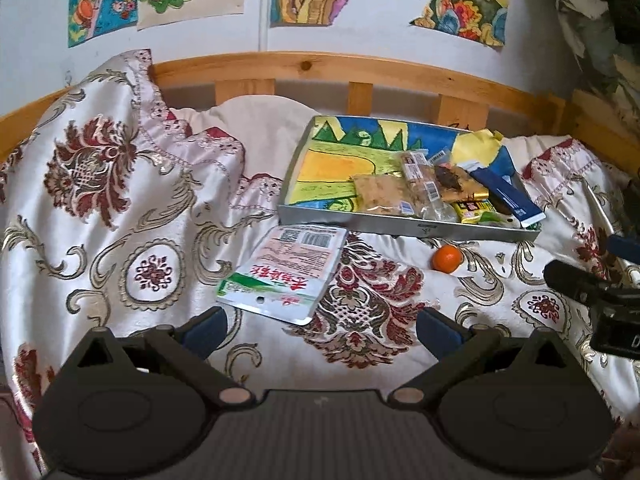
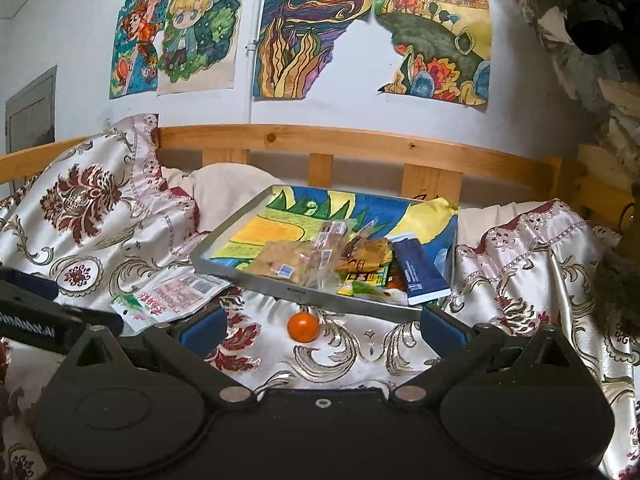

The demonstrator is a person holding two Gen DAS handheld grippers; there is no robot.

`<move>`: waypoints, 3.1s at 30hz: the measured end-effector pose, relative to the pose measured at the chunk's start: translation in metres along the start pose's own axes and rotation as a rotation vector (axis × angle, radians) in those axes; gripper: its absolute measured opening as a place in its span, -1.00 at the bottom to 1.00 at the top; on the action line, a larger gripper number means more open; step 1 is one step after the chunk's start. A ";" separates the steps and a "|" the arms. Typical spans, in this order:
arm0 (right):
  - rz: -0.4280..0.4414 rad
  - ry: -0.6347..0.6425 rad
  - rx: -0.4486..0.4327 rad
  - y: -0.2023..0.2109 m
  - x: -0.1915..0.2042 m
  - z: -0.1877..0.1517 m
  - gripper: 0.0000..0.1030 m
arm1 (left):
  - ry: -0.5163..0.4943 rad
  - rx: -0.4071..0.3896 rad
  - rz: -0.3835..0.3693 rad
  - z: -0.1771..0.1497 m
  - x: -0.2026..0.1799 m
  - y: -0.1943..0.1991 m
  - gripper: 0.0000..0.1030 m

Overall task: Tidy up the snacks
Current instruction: 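Withdraw both open tools from the tray toward the remaining items, then move the left tool to the white-pink bag while the right approaches the mandarin, then grasp the white-pink bag with the left tool while the right grasps the mandarin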

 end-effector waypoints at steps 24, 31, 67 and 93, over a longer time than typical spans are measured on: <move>0.075 -0.012 0.077 -0.001 0.012 -0.004 0.99 | -0.036 -0.036 0.105 0.005 0.021 0.029 0.99; 0.116 -0.005 0.093 0.001 0.019 -0.006 0.99 | -0.083 -0.029 0.104 -0.002 0.021 0.029 0.99; 0.286 0.013 0.000 -0.095 -0.005 0.009 0.99 | 0.019 -0.011 0.007 0.052 0.012 -0.083 0.99; 0.466 -0.115 0.150 -0.175 -0.020 -0.017 0.73 | -0.229 0.339 -0.078 0.061 0.015 -0.177 0.99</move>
Point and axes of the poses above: each gripper's, at about its wrist camera, not at the fingertips, and y roughly against the way its jaws point, x to its left, z to its top, the point moved 1 cm from there along -y, roughly the way its jaws point, and after that the axes turned 12 degrees about y, right-handed, at the moved point
